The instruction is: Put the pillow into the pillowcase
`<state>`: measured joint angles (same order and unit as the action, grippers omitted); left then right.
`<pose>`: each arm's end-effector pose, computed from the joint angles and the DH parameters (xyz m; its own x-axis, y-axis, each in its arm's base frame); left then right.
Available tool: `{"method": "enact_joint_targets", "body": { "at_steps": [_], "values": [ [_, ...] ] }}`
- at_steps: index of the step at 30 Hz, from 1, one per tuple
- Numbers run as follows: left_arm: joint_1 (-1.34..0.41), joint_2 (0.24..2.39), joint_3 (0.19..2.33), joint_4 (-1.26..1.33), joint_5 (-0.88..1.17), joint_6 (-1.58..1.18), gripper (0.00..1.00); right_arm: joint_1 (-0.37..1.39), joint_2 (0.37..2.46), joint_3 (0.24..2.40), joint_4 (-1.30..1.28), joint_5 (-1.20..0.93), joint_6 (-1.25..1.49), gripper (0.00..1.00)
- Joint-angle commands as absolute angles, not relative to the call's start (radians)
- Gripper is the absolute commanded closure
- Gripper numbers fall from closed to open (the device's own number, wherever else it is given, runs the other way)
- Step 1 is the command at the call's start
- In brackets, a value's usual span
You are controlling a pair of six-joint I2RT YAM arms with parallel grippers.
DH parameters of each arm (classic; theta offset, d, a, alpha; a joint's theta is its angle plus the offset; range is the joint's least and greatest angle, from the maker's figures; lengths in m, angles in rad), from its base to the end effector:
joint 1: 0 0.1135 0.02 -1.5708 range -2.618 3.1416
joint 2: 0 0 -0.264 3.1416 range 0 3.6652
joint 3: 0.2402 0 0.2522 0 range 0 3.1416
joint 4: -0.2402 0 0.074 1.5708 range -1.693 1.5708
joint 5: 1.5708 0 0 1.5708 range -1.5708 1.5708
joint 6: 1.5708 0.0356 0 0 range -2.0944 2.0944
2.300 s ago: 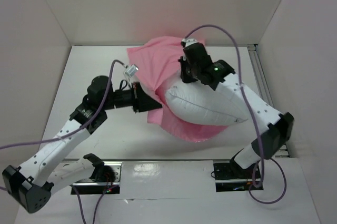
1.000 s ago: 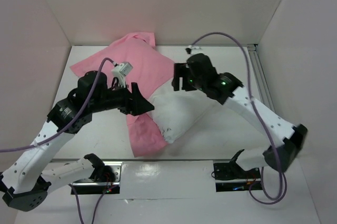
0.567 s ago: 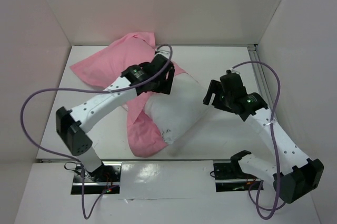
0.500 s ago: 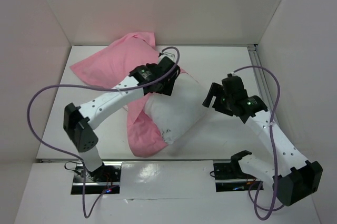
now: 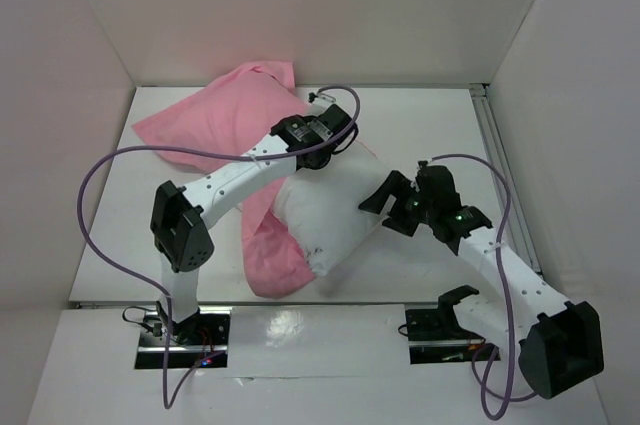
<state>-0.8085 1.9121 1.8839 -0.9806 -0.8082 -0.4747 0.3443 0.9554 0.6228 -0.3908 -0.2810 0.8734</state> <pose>0.3000 -0.2769 0.3319 -0.6265 0.1989 -0.7536 -0.0594 0.9519 0.3006 0.1848 0.0767 0.2342 -0.7987 0.4960 -0.3407 0.1437 0.7070 0.6924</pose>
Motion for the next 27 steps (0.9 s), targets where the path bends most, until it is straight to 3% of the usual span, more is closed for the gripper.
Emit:
{"method": "enact_joint_targets", "body": {
  "at_steps": [1, 3, 4, 5, 6, 7, 9, 10, 14, 17, 20, 22, 24, 27],
  "values": [
    [-0.801, 1.885, 1.948, -1.025, -0.861, -0.457, 0.75, 0.371, 0.988, 0.601, -0.165, -0.325, 0.933, 0.08],
    [-0.801, 1.870, 1.962, -1.034, -0.810, -0.433, 0.91, 0.397, 1.041, 0.591, -0.120, -0.313, 0.933, 0.10],
    [-0.801, 1.855, 1.973, -1.034, -0.784, -0.433, 1.00, 0.406, 1.063, 0.591, -0.068, -0.313, 0.933, 0.16],
    [-0.801, 1.841, 1.973, -1.034, -0.714, -0.420, 1.00, 0.434, 1.086, 0.591, -0.037, -0.313, 0.933, 0.24],
    [-0.801, 1.841, 1.985, -1.034, -0.674, -0.410, 1.00, 0.449, 1.136, 0.604, -0.016, -0.301, 0.922, 0.35],
    [-0.816, 1.826, 2.003, -1.034, -0.573, -0.410, 1.00, 0.465, 1.156, 0.648, 0.020, -0.301, 0.922, 0.69],
    [-0.851, 1.801, 2.026, -1.005, -0.455, -0.379, 1.00, 0.503, 1.209, 0.719, 0.038, -0.282, 0.885, 0.95],
    [-0.862, 1.801, 2.072, -0.993, -0.389, -0.365, 1.00, 0.503, 1.222, 0.763, 0.052, -0.282, 0.868, 1.00],
    [-0.881, 1.804, 2.353, -0.974, 0.003, -0.365, 1.00, 0.474, 1.255, 1.151, -0.021, -0.293, 0.756, 1.00],
    [-0.881, 1.807, 2.477, -0.910, 0.124, -0.389, 1.00, 0.474, 1.232, 1.281, -0.073, -0.278, 0.690, 1.00],
    [-0.856, 1.725, 2.348, -0.784, 0.187, -0.434, 1.00, 0.509, 1.187, 1.197, -0.046, -0.268, 0.709, 1.00],
    [-0.847, 1.710, 2.281, -0.750, 0.209, -0.475, 1.00, 0.551, 1.190, 1.016, -0.017, -0.259, 0.761, 1.00],
    [-0.847, 1.701, 2.241, -0.750, 0.245, -0.509, 1.00, 0.587, 1.225, 0.830, 0.104, -0.246, 0.819, 1.00],
    [-0.847, 1.701, 2.218, -0.709, 0.322, -0.563, 1.00, 0.597, 1.368, 0.750, 0.199, -0.245, 0.830, 1.00]
  ]
}}
